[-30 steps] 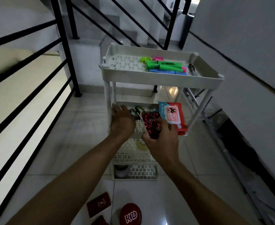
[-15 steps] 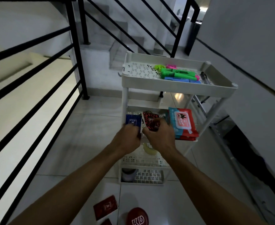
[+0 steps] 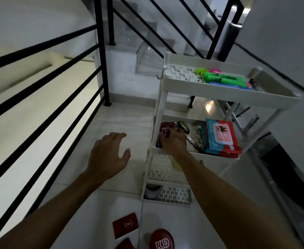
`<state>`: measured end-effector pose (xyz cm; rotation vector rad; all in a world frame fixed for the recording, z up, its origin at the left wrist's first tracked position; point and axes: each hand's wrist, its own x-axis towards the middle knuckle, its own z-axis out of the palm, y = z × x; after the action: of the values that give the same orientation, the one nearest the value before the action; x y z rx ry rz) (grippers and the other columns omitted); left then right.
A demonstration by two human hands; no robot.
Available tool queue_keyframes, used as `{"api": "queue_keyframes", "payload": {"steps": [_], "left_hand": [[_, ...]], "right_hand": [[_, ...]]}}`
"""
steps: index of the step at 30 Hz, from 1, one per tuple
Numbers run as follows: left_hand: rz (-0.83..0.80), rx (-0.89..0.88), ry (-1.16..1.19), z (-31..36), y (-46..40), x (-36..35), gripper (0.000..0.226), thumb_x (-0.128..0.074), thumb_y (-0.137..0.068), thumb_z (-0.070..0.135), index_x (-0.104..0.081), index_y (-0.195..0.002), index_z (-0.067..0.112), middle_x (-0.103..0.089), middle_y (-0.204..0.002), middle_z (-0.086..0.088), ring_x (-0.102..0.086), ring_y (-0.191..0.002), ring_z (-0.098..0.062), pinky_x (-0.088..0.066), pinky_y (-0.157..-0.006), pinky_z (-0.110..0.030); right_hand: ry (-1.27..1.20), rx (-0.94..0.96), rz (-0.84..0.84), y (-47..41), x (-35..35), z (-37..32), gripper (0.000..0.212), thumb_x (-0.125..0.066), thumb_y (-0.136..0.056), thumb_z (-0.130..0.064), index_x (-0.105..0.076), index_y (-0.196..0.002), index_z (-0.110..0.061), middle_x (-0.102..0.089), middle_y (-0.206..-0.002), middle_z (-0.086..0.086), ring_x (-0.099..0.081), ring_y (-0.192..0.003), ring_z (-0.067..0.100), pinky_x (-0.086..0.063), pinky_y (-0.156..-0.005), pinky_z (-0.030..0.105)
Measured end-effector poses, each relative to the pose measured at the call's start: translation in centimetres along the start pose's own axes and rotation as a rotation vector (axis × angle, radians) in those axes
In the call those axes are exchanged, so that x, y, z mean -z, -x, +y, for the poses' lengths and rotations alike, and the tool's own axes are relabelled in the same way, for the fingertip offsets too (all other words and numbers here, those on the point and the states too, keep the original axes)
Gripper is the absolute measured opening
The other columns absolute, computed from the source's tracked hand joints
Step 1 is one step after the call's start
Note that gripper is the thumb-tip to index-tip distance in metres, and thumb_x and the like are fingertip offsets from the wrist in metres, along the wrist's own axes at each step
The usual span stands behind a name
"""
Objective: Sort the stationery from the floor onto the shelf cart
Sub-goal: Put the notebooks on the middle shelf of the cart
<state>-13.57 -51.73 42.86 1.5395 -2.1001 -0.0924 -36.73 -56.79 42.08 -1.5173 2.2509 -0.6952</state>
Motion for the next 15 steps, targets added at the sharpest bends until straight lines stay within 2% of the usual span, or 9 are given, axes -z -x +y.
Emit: {"api": "queue_keyframes", "payload": {"steps": [4,8,11,12,15], "left_hand": [[-0.035,-0.005,-0.005,0.4,0.2,-0.4,0.057,-0.057,-0.080,0.043,-0.055,-0.129,0.014,-0.060,-0.123,-0.006,-0.058,-0.107,-0.026,-0.044,-0.089,-0.038],[-0.030,-0.006,0.020,1.3,-0.2,-1.0,0.054,-0.062,-0.083,0.040,-0.054,-0.130,0.015,-0.059,-0.125,-0.006,-0.057,-0.110,-0.025,-0.042,-0.092,-0.038],[-0.036,-0.034,0.029,1.6,0.0,-1.4,0.055,-0.060,-0.083,0.040,-0.053,-0.131,0.014,-0.059,-0.125,-0.007,-0.056,-0.110,-0.026,-0.042,-0.094,-0.039],[-0.049,-0.036,0.026,1.6,0.1,-1.7,0.057,-0.059,-0.083,0.041,-0.052,-0.132,0.014,-0.058,-0.126,-0.007,-0.056,-0.110,-0.026,-0.042,-0.094,-0.039],[-0.089,-0.046,0.018,1.8,0.3,-2.2,0.059,-0.062,-0.083,0.040,-0.049,-0.135,0.016,-0.055,-0.130,-0.006,-0.053,-0.114,-0.026,-0.039,-0.096,-0.037]], "right_hand": [[0.029,0.083,-0.102,0.2,0.5,0.5,0.038,-0.057,-0.092,-0.038,-0.056,-0.126,-0.022,-0.054,-0.129,0.013,-0.056,-0.109,0.028,-0.050,-0.092,0.039],[0.057,0.128,-0.179,0.2,1.2,1.1,0.055,-0.059,-0.092,-0.034,-0.040,-0.143,-0.028,-0.054,-0.133,0.011,-0.058,-0.111,0.027,-0.050,-0.093,0.038],[0.001,0.167,-0.160,0.9,1.3,1.3,0.054,-0.057,-0.093,-0.032,-0.039,-0.144,-0.025,-0.051,-0.138,0.013,-0.057,-0.113,0.027,-0.050,-0.095,0.041],[-0.014,0.199,-0.087,1.4,1.1,1.4,0.051,-0.057,-0.093,-0.031,-0.042,-0.142,-0.023,-0.049,-0.138,0.014,-0.055,-0.115,0.028,-0.049,-0.096,0.042],[-0.033,0.355,0.305,3.8,1.1,2.6,0.043,-0.057,-0.087,-0.029,-0.052,-0.129,-0.020,-0.053,-0.130,0.011,-0.051,-0.115,0.026,-0.047,-0.096,0.044]]}}
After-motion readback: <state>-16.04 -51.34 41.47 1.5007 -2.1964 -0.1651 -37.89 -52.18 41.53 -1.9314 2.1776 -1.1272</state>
